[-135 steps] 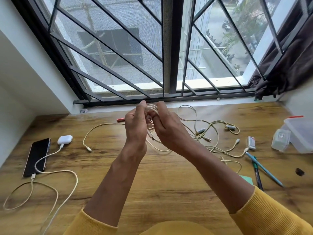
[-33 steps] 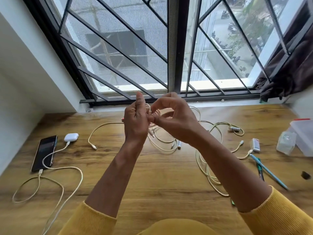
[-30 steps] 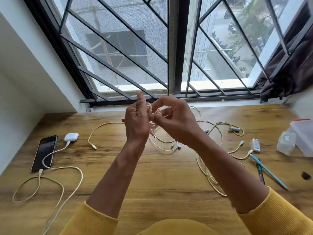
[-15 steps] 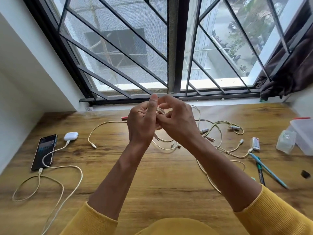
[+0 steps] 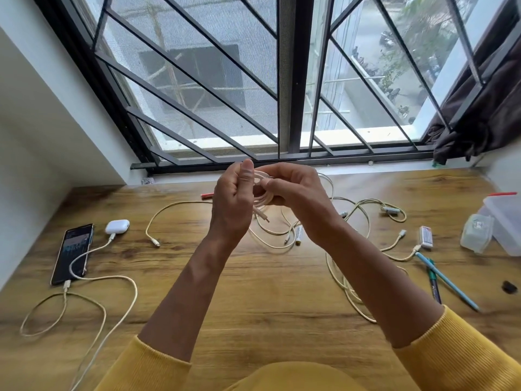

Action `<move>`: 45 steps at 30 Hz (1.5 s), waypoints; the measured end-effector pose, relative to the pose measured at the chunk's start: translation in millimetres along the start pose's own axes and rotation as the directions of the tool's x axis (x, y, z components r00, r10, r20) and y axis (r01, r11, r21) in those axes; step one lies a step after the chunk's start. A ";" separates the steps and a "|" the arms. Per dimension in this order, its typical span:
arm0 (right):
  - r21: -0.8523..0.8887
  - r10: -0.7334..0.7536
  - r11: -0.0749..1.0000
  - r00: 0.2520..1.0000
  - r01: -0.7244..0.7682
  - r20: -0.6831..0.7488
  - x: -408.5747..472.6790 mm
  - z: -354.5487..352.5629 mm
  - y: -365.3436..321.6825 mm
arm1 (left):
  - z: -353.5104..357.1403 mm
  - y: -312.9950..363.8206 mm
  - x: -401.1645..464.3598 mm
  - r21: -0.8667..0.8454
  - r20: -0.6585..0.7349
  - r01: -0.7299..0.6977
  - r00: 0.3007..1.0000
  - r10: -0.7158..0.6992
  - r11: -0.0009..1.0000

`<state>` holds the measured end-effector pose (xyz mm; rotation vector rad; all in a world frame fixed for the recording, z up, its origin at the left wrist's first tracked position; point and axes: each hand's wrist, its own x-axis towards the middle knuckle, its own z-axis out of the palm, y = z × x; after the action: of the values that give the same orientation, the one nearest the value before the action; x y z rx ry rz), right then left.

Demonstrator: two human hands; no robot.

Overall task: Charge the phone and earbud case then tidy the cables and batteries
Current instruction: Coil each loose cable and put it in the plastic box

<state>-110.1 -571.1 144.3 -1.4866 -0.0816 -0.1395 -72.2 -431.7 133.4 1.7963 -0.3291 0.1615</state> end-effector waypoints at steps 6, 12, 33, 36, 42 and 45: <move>-0.042 -0.041 0.998 0.998 0.039 -0.049 5.0 -2.5 -2.7 | 0.3 -5.5 -2.4 0.048 0.024 0.014 1.000 -0.016 0.999; -0.034 -0.045 0.998 0.999 0.045 -0.001 4.5 -1.7 -2.7 | 1.4 -1.5 -2.6 0.032 0.000 -0.006 1.000 0.006 0.999; -0.421 -0.228 0.892 0.969 0.167 -0.099 -10.9 16.0 17.2 | 8.8 -17.7 4.9 -0.349 -0.079 0.311 0.930 -0.359 0.884; -0.364 -0.232 0.916 0.962 0.168 -0.141 -11.9 19.3 19.5 | 10.5 -15.5 4.8 -0.299 -0.143 0.305 0.922 -0.359 0.904; -0.123 -0.083 0.991 0.962 0.053 -0.260 -12.4 20.7 16.8 | 14.5 -2.1 3.2 -0.288 -0.251 0.230 0.919 -0.305 0.930; 0.022 0.020 1.000 0.965 -0.014 -0.263 -10.7 19.0 12.8 | 14.9 0.5 4.5 -0.309 -0.266 0.200 0.920 -0.287 0.930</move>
<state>-118.3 -550.8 131.7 -1.4363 0.1441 -0.3200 -69.1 -446.8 131.4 1.4896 0.0974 0.2034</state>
